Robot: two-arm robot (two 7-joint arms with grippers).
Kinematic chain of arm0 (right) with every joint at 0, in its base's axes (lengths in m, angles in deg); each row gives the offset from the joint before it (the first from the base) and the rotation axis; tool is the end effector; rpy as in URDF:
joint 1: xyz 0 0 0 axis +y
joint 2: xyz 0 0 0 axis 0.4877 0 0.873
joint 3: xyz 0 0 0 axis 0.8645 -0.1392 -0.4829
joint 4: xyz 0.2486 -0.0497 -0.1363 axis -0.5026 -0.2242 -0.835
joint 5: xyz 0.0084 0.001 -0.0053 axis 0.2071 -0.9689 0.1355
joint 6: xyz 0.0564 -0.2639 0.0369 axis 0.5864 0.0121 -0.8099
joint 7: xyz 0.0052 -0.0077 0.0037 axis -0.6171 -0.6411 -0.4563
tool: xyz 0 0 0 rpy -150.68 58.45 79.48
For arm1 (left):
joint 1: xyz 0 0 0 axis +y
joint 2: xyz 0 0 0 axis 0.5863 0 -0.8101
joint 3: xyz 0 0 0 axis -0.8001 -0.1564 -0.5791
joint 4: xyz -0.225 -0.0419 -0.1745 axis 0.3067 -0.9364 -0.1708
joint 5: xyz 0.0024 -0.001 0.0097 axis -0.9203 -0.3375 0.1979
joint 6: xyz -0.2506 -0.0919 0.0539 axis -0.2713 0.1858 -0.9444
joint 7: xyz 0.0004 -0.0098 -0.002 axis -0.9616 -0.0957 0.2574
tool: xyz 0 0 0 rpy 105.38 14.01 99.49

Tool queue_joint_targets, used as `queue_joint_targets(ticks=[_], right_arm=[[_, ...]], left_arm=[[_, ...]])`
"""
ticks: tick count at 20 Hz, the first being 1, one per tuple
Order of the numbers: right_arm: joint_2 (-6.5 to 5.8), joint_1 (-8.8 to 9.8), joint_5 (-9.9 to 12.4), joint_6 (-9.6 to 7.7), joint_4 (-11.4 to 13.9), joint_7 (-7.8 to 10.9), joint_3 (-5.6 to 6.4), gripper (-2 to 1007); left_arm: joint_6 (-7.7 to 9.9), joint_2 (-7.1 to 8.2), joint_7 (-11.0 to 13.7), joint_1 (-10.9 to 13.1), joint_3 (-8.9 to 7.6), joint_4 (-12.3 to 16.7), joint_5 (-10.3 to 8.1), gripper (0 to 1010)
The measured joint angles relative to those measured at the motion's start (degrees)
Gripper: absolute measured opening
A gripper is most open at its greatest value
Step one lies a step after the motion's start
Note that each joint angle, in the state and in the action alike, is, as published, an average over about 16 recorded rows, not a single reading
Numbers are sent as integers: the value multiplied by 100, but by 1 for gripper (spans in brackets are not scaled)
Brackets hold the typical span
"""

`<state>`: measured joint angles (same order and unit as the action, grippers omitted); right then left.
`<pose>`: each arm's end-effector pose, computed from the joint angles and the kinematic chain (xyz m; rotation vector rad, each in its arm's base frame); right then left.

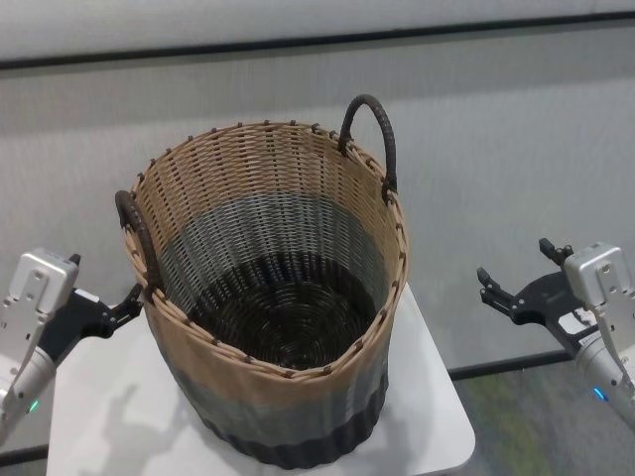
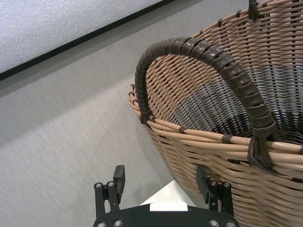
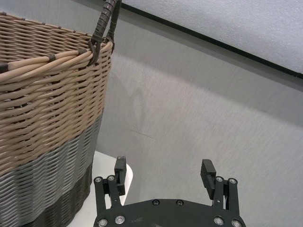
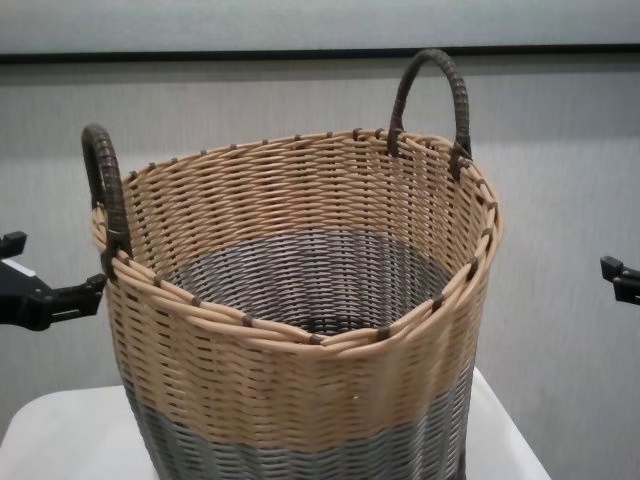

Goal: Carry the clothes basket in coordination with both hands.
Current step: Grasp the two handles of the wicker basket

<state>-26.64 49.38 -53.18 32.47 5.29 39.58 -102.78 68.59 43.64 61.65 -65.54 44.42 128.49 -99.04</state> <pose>0.3233 -0.0909 -0.2934 -0.3044 -0.2851 -1.2479 0.3232 0.0909 -0.2935 0.3043 -0.2853 1.2477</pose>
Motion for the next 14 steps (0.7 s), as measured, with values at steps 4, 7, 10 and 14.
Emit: queue_joint_targets(ticks=[4,7,10,14], right_arm=[[0,0,0,0,0,0,0,1000],[0,0,0,0,0,0,0,1000],[0,0,0,0,0,0,0,1000],[0,0,0,0,0,0,0,1000]], left_arm=[[0,0,0,0,0,0,0,1002],[0,0,0,0,0,0,0,1002],[0,0,0,0,0,0,0,1002],[0,0,0,0,0,0,0,1002]])
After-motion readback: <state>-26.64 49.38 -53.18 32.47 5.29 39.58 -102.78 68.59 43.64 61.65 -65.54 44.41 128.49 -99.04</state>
